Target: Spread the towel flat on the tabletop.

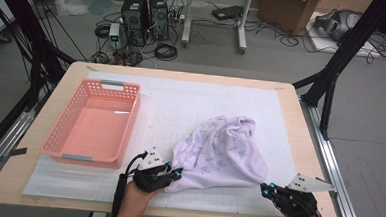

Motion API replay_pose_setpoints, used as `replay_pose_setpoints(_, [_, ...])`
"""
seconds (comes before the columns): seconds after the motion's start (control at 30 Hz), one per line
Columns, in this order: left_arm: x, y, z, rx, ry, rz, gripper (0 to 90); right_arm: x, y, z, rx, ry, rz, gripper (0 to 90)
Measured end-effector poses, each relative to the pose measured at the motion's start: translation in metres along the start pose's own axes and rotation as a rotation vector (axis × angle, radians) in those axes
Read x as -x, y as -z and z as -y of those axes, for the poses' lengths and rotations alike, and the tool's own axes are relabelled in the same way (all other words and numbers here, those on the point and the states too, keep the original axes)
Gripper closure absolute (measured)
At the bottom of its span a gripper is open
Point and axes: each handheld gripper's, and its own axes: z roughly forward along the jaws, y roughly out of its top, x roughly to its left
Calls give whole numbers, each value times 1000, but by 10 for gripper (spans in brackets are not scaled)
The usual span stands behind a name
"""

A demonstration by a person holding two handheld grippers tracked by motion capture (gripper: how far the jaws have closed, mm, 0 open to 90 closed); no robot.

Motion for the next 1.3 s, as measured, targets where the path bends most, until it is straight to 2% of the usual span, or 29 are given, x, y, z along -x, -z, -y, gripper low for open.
replay_pose_setpoints(0.1, [9, 3, 4, -9, 11, -12, 743, -6, 13, 12, -20, -10, 13, 894])
replay_pose_setpoints(0.13, [12, 4, 7, -21, 34, -31, 690, -10, 19, 20, -48, -16, 12, 894])
replay_pose_setpoints(0.17, [12, 4, 7, -21, 34, -31, 642, -14, 20, 24, -68, -21, 1, 893])
replay_pose_setpoints(0.2, [13, 6, 11, -41, 64, -46, 604, -17, 22, 28, -90, -18, -4, 892])
replay_pose_setpoints(0.23, [13, 6, 11, -41, 64, -46, 571, -21, 22, 31, -103, -5, -8, 885])
replay_pose_setpoints(0.3, [13, 12, 14, -23, 101, -92, 509, -27, 29, 32, -84, 23, -1, 841])
replay_pose_setpoints(0.33, [12, 14, 15, -17, 112, -104, 499, -27, 33, 30, -57, 8, 10, 772])
replay_pose_setpoints(0.37, [12, 14, 15, -17, 112, -104, 486, -27, 33, 30, -57, 8, 10, 772])
replay_pose_setpoints(0.4, [12, 16, 16, -13, 116, -115, 486, -25, 37, 28, -24, -12, 18, 770])
replay_pose_setpoints(0.43, [12, 17, 16, -15, 121, -114, 468, -19, 40, 23, 12, -28, 67, 722])
replay_pose_setpoints(0.47, [13, 16, 17, -23, 125, -110, 459, -15, 37, 22, 14, -38, 105, 685])
replay_pose_setpoints(0.5, [14, 14, 17, -33, 126, -109, 459, -15, 37, 22, 14, -38, 105, 685])
replay_pose_setpoints(0.53, [15, 12, 18, -43, 122, -107, 451, -8, 31, 20, 9, -55, 132, 675])
replay_pose_setpoints(0.57, [18, 7, 18, -63, 114, -115, 442, 5, 15, 18, -7, -100, 175, 611])
replay_pose_setpoints(0.67, [19, 3, 19, -92, 97, -118, 434, 21, -15, 12, -50, -149, 179, 549])
replay_pose_setpoints(0.73, [22, 1, 20, -91, 76, -130, 432, 22, -24, 10, -68, -156, 166, 545])
replay_pose_setpoints(0.77, [22, 1, 20, -95, 58, -140, 470, 20, -42, 6, -98, -120, 154, 546])
replay_pose_setpoints(0.8, [23, 2, 21, -104, 7, -177, 559, 16, -45, 4, -103, -81, 182, 635])
replay_pose_setpoints(0.83, [23, 2, 21, -104, 7, -177, 703, 16, -45, 4, -103, -81, 182, 635])
replay_pose_setpoints(0.87, [22, 4, 21, -109, 13, -154, 871, 14, -45, 3, -107, -63, 156, 811])
replay_pose_setpoints(0.9, [20, 7, 21, -108, 35, -123, 871, 13, -45, 3, -112, -62, 109, 852])
replay_pose_setpoints(0.93, [21, 10, 21, -96, 30, -118, 872, 6, -39, 5, -135, -21, 127, 863])
replay_pose_setpoints(1.03, [23, 23, 20, -56, 53, -89, 872, 2, -26, 10, -138, -4, 124, 864])
replay_pose_setpoints(1.07, [26, 33, 19, -45, 47, -78, 871, 0, -5, 19, -128, -6, 136, 864])
replay_pose_setpoints(1.1, [26, 33, 19, -45, 47, -78, 871, 0, -5, 19, -128, -6, 136, 864])
replay_pose_setpoints(1.13, [29, 38, 21, -40, 47, -73, 872, -1, 18, 29, -106, -36, 144, 864])
replay_pose_setpoints(1.17, [37, 47, 25, -35, 44, -55, 872, -2, 29, 36, -105, -48, 148, 864])
replay_pose_setpoints(1.2, [37, 47, 25, -35, 44, -55, 871, -3, 39, 42, -107, -55, 153, 864])
replay_pose_setpoints(1.3, [48, 58, 34, -44, 31, -3, 869, -9, 60, 58, -133, -71, 146, 864])
